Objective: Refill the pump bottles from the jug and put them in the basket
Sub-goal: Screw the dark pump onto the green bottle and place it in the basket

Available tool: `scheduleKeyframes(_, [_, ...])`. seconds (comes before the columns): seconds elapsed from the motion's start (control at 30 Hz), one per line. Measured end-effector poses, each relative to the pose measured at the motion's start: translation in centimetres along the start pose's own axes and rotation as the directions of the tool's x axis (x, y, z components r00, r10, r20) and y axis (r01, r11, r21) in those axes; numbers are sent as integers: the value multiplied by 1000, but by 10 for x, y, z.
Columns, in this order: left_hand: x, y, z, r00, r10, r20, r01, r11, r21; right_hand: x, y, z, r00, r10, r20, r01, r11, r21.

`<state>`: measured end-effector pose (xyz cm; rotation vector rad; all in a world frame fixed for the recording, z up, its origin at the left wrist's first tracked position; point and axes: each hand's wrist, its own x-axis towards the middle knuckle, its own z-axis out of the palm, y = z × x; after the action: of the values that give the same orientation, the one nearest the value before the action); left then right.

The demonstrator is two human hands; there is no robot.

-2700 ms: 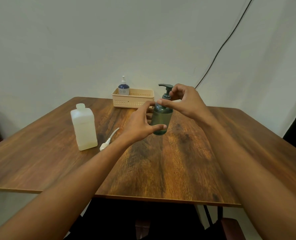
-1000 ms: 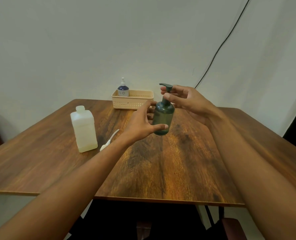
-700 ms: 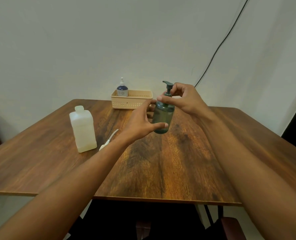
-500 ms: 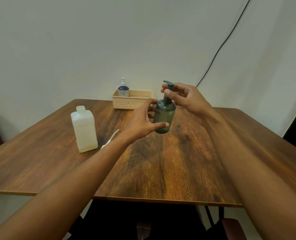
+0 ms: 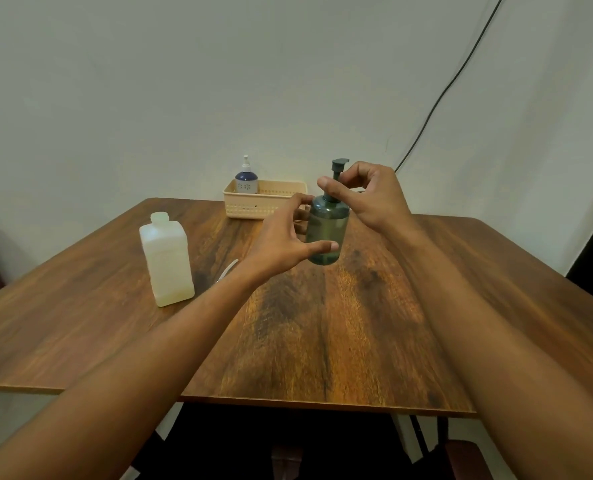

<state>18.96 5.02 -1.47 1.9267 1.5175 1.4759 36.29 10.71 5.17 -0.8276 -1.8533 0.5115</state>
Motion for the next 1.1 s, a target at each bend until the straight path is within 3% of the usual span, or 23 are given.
scheduleKeyframes(0.17, [5, -2, -3, 999, -16, -36, 17, 1000, 21, 6, 3, 7, 994, 18, -105, -17, 1000, 16])
scheduleKeyframes(0.6, [48, 6, -9, 996, -67, -64, 67, 998, -7, 51, 0, 3, 993, 10, -115, -6, 999, 35])
scheduleKeyframes(1.1, [215, -54, -3, 972, -209, -112, 207, 978, -26, 215, 58, 45, 996, 35, -79, -38, 999, -32])
